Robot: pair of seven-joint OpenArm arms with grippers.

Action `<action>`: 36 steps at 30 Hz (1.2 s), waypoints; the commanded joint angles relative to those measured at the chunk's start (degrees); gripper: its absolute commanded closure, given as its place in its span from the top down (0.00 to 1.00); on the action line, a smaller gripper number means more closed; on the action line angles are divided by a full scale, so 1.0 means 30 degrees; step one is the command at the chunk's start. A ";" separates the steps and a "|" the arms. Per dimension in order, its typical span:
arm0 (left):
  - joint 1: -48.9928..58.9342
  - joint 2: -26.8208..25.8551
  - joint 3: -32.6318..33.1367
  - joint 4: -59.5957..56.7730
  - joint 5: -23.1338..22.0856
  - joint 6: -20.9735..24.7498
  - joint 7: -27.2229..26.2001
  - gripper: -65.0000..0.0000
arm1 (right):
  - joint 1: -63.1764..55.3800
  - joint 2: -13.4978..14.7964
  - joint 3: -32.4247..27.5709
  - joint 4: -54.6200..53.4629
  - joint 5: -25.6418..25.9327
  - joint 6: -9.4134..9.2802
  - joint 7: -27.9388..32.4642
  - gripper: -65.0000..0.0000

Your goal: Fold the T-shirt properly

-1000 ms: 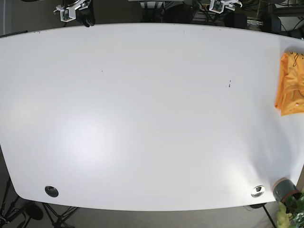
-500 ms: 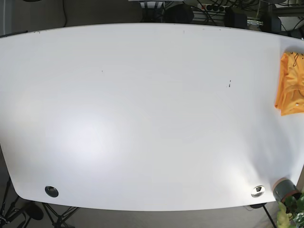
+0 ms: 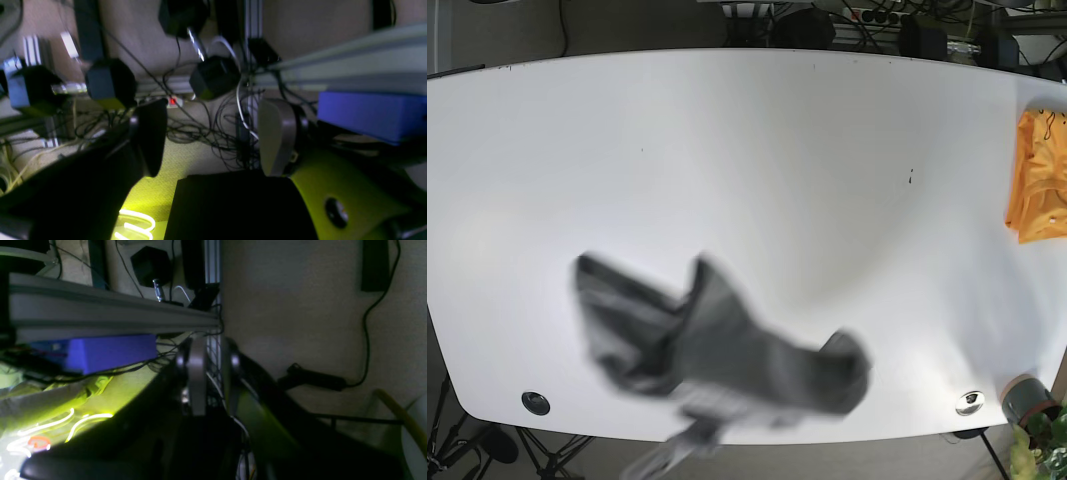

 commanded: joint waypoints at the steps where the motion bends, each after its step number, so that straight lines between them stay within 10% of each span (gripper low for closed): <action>1: 0.1080 -0.0019 -0.0005 0.0829 -0.0009 -0.0037 -0.0172 0.60 | -0.0841 0.0135 0.0093 0.0677 0.0146 0.0209 0.0271 0.12; 36: 0.4567 -0.1162 -0.2407 1.3430 -0.0156 -0.0037 -0.0289 0.60 | -0.3390 0.0135 0.3346 1.0992 0.2344 0.0121 0.0242 0.12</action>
